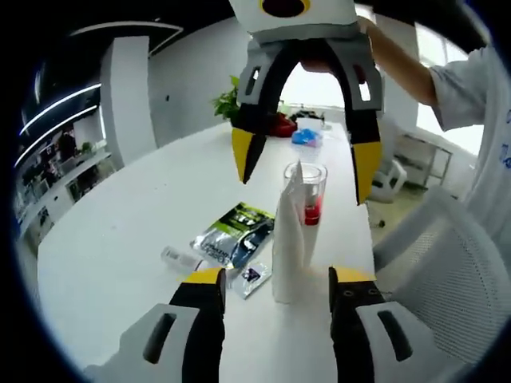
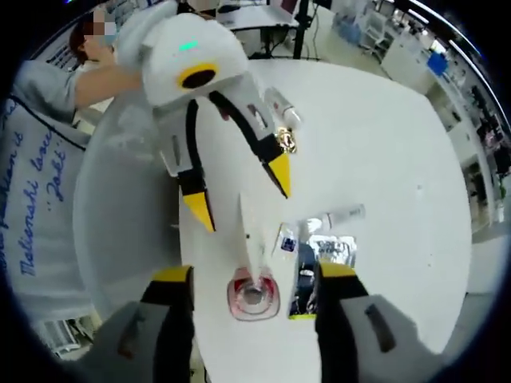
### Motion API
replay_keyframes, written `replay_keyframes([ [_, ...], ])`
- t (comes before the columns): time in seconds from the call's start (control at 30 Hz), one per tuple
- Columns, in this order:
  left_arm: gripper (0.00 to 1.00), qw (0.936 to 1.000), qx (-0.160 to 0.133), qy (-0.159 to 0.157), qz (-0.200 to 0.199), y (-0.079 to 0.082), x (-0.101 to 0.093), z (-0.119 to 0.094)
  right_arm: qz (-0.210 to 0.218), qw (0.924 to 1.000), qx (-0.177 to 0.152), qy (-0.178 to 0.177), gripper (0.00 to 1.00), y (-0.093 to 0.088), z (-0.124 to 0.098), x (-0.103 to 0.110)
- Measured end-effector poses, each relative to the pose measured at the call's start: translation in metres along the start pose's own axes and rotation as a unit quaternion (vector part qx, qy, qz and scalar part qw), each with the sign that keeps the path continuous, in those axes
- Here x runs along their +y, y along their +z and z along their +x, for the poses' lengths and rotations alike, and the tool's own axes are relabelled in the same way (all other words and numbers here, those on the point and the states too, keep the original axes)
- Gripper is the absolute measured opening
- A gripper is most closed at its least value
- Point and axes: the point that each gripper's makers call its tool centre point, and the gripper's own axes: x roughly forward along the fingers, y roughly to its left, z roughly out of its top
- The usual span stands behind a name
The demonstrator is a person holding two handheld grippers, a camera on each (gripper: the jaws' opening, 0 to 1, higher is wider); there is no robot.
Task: Arrange the skincare products in the storage area until every visible bottle or jar stands upright without overlapping.
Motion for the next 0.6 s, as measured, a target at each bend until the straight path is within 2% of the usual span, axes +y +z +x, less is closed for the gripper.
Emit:
replay_keyframes([
  [0.33,0.66,0.9997,0.008,0.021,-0.009,-0.002,-0.001,-0.014,0.029,0.9986,-0.038,-0.019,0.69,-0.007,-0.002,0.002],
  [0.6,0.78,0.9988,0.001,0.044,-0.021,0.0,0.003,-0.029,0.056,0.9937,-0.084,-0.048,0.76,-0.011,-0.008,0.001],
])
